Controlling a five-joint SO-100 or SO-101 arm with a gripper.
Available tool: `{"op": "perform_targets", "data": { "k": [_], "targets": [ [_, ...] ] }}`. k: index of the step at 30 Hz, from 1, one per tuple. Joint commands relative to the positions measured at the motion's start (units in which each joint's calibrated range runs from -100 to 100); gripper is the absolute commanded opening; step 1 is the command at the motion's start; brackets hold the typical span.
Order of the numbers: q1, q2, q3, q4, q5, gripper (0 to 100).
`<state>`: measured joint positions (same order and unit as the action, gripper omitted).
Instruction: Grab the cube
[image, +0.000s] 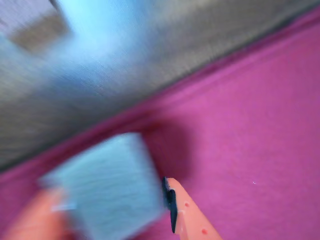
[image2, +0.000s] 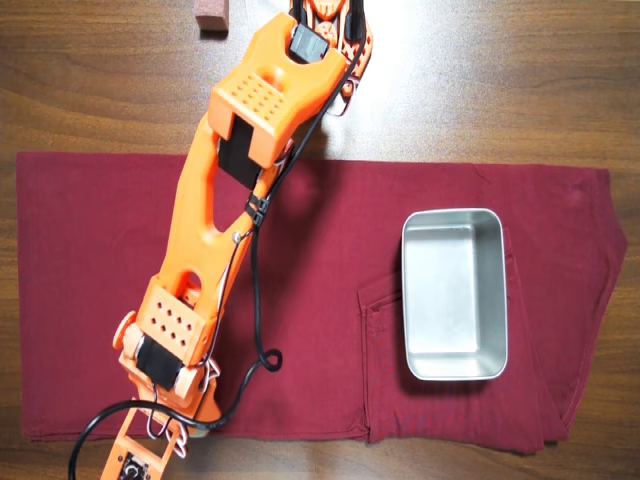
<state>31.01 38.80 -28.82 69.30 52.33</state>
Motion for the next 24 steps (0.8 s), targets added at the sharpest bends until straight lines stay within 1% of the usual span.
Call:
{"op": "perform_targets", "data": {
  "k": [1,3,5,7,10,12,14,17,19,20,22,24],
  "targets": [
    [-0.87,0.21,-2.27,-2.03,-1.03,0],
    [-1.45,1.01,-2.27,-3.04,-1.81,0],
    [-2.02,-0.59,-2.27,-1.66,-2.1,0],
    [-3.46,-7.07,-2.27,2.3,-2.78,0],
    [-7.78,-23.49,1.28,11.99,-3.57,0],
    [-15.27,-32.37,3.01,18.53,-4.3,0],
    [-25.15,-39.29,8.38,23.51,-6.45,0],
    [-41.47,-49.5,25.32,20.56,-9.43,0],
    [-52.6,-51.9,31.14,20.93,-11.77,0],
    [-57.59,-52.34,33.96,18.62,-12.8,0],
    [-64.88,-50.03,34.69,16.97,-14.8,0],
    [-67.76,-46.75,34.78,16.78,-15.58,0]
  ]
}}
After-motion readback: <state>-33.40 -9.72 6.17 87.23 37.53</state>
